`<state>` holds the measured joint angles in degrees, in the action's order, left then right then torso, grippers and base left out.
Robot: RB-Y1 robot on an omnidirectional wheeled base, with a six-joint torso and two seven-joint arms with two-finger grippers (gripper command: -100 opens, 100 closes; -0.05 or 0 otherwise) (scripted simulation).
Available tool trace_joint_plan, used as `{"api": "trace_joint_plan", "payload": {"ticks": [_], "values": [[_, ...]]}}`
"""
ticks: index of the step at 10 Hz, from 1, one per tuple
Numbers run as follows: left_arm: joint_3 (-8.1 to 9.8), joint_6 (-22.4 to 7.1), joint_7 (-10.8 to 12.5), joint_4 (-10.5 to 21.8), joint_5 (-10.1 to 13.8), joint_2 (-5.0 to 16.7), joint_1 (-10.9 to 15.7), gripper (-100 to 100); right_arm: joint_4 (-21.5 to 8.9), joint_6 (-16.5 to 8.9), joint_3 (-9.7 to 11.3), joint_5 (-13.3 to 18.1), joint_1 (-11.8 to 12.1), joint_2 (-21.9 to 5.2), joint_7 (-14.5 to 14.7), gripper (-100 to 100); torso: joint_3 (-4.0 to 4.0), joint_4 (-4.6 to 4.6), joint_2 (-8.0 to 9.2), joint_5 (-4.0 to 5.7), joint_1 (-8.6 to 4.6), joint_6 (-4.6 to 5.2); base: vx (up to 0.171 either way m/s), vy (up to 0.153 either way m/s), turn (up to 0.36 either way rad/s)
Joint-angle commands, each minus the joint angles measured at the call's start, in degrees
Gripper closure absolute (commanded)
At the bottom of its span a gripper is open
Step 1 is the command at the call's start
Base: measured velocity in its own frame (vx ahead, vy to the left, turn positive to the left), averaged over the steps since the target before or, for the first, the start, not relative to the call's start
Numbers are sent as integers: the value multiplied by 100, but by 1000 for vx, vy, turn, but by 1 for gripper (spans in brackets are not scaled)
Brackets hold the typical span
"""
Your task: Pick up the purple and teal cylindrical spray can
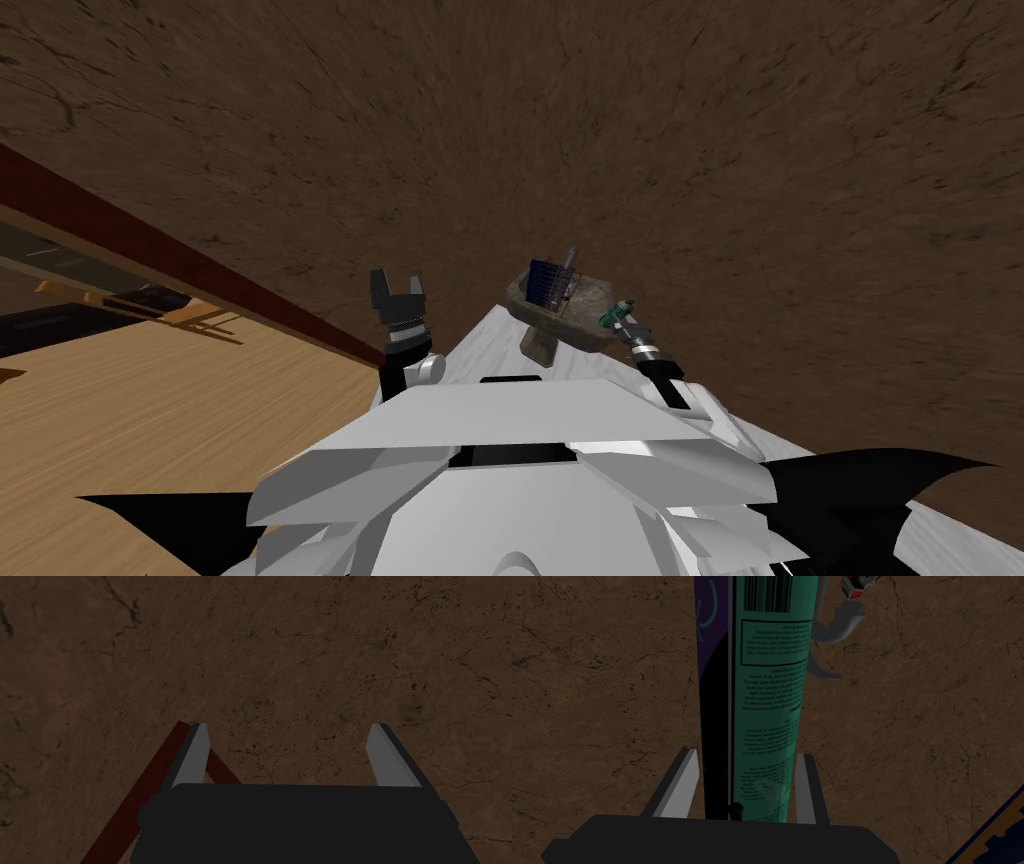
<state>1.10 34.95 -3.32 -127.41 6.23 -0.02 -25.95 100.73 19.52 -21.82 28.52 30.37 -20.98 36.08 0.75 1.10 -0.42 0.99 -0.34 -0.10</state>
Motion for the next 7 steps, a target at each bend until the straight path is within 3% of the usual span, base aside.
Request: {"api": "trace_joint_plan", "payload": {"ticks": [1,2,3,5,6,7], "values": [[0,0,0,0,0,0,0,0,286,-1,-145,119,286,120,-76,100,0,0,0,0,0,0,25,-44,147],[0,0,0,0,0,0,0,0,326,-1,-145,119,370,120,-76,100,1,0,-2,-2,-1,1,17,-29,7],[0,0,0,0,0,0,-1,0,545,-35,-422,381,570,365,-213,100,0,0,1,-1,5,5,17,-39,167],[0,0,0,0,0,0,-1,0,771,-35,-422,381,824,390,-213,100,-2,-2,3,-6,5,3,18,-33,55],[0,0,0,0,0,0,-1,0,706,-48,-411,369,746,358,-219,100,-3,-2,4,-6,12,5,6,-7,-15],[0,0,0,0,0,0,-1,0,714,-47,-418,373,759,359,-216,0,-3,-3,4,-6,17,0,0,0,0]]}}
